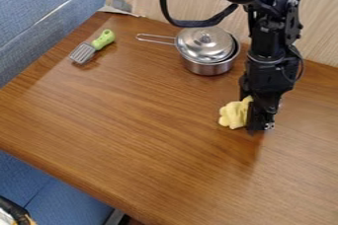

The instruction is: Move the yellow doll next to the light green handle spatula

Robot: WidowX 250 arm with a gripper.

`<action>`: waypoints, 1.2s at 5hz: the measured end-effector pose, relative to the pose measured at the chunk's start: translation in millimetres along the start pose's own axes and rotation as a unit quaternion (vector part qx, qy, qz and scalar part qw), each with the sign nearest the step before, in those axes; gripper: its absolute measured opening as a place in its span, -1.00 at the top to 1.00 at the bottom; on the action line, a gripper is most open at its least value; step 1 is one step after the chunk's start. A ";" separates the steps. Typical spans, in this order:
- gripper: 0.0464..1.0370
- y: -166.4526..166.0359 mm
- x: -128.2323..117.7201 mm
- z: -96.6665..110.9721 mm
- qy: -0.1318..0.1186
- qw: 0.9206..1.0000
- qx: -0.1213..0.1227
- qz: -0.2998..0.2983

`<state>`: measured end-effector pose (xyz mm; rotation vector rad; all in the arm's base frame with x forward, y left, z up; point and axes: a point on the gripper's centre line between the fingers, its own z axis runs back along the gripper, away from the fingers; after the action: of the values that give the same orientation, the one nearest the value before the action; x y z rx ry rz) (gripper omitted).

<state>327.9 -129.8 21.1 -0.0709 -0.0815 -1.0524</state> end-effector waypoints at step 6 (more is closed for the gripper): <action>0.27 72.4 -114.8 115.3 -0.040 0.969 0.140 0.199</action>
<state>330.5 16.4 122.7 0.1226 -0.2773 -0.6285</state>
